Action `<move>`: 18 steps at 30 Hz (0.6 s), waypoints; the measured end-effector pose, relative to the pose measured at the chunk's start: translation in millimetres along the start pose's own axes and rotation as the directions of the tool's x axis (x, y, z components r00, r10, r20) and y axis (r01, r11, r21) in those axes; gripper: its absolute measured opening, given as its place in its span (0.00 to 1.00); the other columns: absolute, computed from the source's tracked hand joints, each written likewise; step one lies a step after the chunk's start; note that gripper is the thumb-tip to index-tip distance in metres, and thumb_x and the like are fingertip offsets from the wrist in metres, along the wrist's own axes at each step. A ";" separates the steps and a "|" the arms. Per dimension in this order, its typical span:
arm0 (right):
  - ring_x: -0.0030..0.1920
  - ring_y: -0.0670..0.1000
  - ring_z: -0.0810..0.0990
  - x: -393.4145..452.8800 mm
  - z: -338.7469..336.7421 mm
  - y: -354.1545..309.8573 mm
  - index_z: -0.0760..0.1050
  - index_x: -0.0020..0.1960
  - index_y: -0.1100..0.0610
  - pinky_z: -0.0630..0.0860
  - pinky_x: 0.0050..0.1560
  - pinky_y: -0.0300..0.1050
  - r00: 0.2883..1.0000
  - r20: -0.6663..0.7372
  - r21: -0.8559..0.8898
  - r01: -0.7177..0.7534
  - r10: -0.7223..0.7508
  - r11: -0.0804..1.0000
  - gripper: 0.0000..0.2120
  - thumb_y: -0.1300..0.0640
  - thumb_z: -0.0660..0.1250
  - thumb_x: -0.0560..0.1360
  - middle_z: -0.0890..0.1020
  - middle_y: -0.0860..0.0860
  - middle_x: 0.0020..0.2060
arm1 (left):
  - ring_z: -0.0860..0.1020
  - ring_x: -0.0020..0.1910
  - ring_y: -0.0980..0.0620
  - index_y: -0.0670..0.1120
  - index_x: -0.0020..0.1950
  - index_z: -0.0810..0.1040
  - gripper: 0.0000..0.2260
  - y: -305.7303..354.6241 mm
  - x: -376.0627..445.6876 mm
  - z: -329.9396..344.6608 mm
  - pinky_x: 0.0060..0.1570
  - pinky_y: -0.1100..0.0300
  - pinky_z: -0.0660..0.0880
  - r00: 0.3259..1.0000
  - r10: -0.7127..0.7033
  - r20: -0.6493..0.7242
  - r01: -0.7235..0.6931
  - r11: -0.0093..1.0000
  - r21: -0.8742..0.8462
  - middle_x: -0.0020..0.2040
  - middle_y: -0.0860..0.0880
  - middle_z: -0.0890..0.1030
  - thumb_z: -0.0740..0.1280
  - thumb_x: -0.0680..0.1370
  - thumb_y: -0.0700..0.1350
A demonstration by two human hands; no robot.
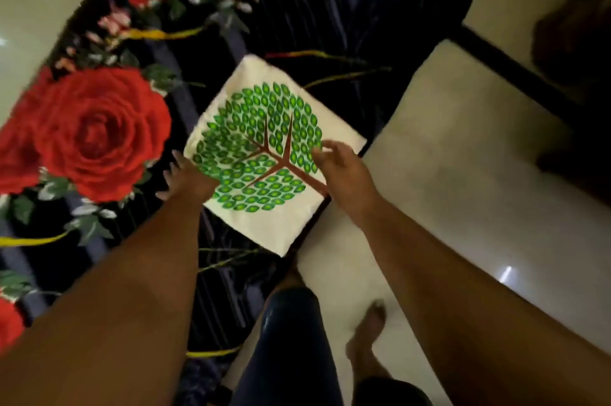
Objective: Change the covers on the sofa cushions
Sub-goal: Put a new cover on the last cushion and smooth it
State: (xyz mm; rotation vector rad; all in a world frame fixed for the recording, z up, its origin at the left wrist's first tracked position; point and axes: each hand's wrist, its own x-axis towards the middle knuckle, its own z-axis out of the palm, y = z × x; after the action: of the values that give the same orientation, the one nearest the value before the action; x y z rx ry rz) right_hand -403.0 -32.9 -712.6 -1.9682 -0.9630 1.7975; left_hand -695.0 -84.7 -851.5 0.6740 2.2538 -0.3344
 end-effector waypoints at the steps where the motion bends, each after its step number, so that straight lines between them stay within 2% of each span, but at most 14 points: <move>1: 0.58 0.49 0.81 12.9 10.3 4.7 0.72 0.67 0.54 0.79 0.63 0.57 1.000 0.015 0.016 0.003 -0.003 1.000 0.28 0.39 0.70 0.75 0.80 0.52 0.60 | 0.62 0.77 0.36 0.47 0.82 0.37 0.58 -3.4 16.3 6.8 0.73 0.35 0.62 0.999 -0.029 0.038 0.030 0.999 -0.033 0.80 0.39 0.61 0.78 0.69 0.57; 2: 0.61 0.51 0.80 18.7 18.1 9.1 0.71 0.70 0.53 0.78 0.63 0.57 1.000 0.019 -0.004 0.013 -0.013 1.000 0.34 0.34 0.69 0.72 0.79 0.52 0.62 | 0.68 0.73 0.35 0.46 0.82 0.41 0.56 -2.7 23.0 9.6 0.71 0.37 0.66 0.997 -0.045 0.058 0.049 0.997 -0.056 0.77 0.37 0.67 0.78 0.69 0.55; 3: 0.63 0.52 0.79 18.1 24.9 11.1 0.70 0.71 0.52 0.77 0.65 0.57 0.999 0.048 -0.048 0.015 -0.013 0.999 0.34 0.34 0.68 0.73 0.78 0.52 0.64 | 0.73 0.69 0.35 0.46 0.81 0.53 0.47 -0.5 26.9 11.8 0.68 0.39 0.70 0.998 -0.019 0.056 0.023 0.998 -0.066 0.73 0.37 0.72 0.76 0.70 0.54; 4: 0.64 0.52 0.79 17.7 28.9 18.0 0.69 0.72 0.52 0.75 0.66 0.55 0.997 0.070 -0.091 0.017 -0.011 0.996 0.32 0.35 0.67 0.76 0.78 0.51 0.65 | 0.77 0.64 0.36 0.47 0.75 0.67 0.35 6.1 23.2 7.8 0.64 0.40 0.73 0.999 0.035 0.028 -0.033 0.998 -0.045 0.67 0.38 0.77 0.72 0.70 0.54; 5: 0.64 0.51 0.78 14.5 29.6 24.2 0.69 0.73 0.53 0.74 0.67 0.53 0.998 0.066 -0.119 -0.001 0.009 0.993 0.30 0.37 0.66 0.78 0.78 0.50 0.65 | 0.80 0.60 0.37 0.47 0.67 0.75 0.26 15.9 13.6 6.1 0.61 0.43 0.76 0.994 0.111 -0.017 -0.112 0.994 -0.019 0.62 0.39 0.81 0.69 0.71 0.53; 6: 0.63 0.50 0.78 9.5 29.9 30.2 0.70 0.73 0.53 0.74 0.67 0.52 0.998 0.059 -0.118 -0.011 0.018 0.993 0.29 0.37 0.65 0.79 0.78 0.49 0.64 | 0.81 0.57 0.37 0.47 0.62 0.78 0.20 24.7 -2.7 4.7 0.57 0.46 0.78 0.984 0.170 -0.045 -0.171 0.985 -0.010 0.58 0.40 0.82 0.67 0.72 0.52; 9: 0.61 0.51 0.80 -16.4 24.0 27.9 0.71 0.70 0.52 0.76 0.64 0.54 1.000 0.007 -0.074 -0.028 0.029 0.997 0.30 0.35 0.67 0.77 0.82 0.50 0.60 | 0.80 0.57 0.37 0.44 0.63 0.76 0.16 63.5 -93.1 -0.7 0.52 0.50 0.76 0.915 0.402 -0.021 -0.403 0.914 -0.051 0.58 0.38 0.81 0.66 0.78 0.49; 11: 0.59 0.52 0.80 -44.0 5.6 16.3 0.71 0.69 0.51 0.77 0.62 0.53 0.998 -0.043 -0.073 -0.040 0.037 0.997 0.30 0.34 0.68 0.75 0.82 0.50 0.57 | 0.80 0.55 0.36 0.45 0.66 0.73 0.18 85.7 -170.3 -1.9 0.47 0.52 0.73 0.817 0.575 0.038 -0.570 0.817 -0.085 0.57 0.37 0.82 0.66 0.79 0.50; 13: 0.55 0.50 0.82 -73.2 -20.7 7.9 0.75 0.64 0.49 0.80 0.59 0.54 0.998 -0.066 -0.088 0.005 -0.011 0.996 0.28 0.32 0.68 0.73 0.84 0.48 0.54 | 0.80 0.55 0.35 0.50 0.76 0.66 0.25 95.5 -240.4 -0.5 0.47 0.52 0.74 0.707 0.701 0.100 -0.692 0.714 -0.109 0.58 0.38 0.82 0.66 0.79 0.50; 14: 0.52 0.50 0.84 -95.5 -44.0 5.3 0.78 0.59 0.49 0.81 0.56 0.56 0.994 -0.092 -0.063 0.059 -0.065 0.996 0.25 0.32 0.69 0.73 0.85 0.48 0.50 | 0.79 0.57 0.35 0.54 0.80 0.59 0.31 99.8 -279.2 -4.5 0.50 0.50 0.76 0.655 0.744 0.127 -0.731 0.668 -0.143 0.61 0.39 0.81 0.67 0.78 0.51; 16: 0.47 0.50 0.86 -141.9 -93.4 0.4 0.80 0.52 0.51 0.82 0.53 0.58 0.984 -0.130 -0.005 0.123 -0.123 0.992 0.14 0.42 0.72 0.75 0.86 0.50 0.45 | 0.80 0.59 0.40 0.58 0.82 0.52 0.39 106.1 -338.0 -9.5 0.56 0.49 0.77 0.562 0.796 0.226 -0.765 0.604 -0.224 0.64 0.41 0.81 0.70 0.76 0.54; 18: 0.47 0.53 0.86 -180.0 -137.9 6.5 0.81 0.52 0.53 0.82 0.52 0.61 0.973 -0.187 0.029 0.141 -0.133 0.990 0.06 0.52 0.69 0.79 0.86 0.52 0.44 | 0.83 0.49 0.49 0.57 0.82 0.53 0.39 110.4 -376.9 -9.6 0.53 0.51 0.79 0.480 0.800 0.360 -0.691 0.597 -0.407 0.54 0.46 0.85 0.72 0.77 0.51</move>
State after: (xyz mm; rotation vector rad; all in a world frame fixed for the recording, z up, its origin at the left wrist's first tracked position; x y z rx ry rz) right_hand -266.5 -126.1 -557.3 -1.9508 -0.9673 1.5190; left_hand -419.3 -127.1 -574.9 1.2244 1.2602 0.1671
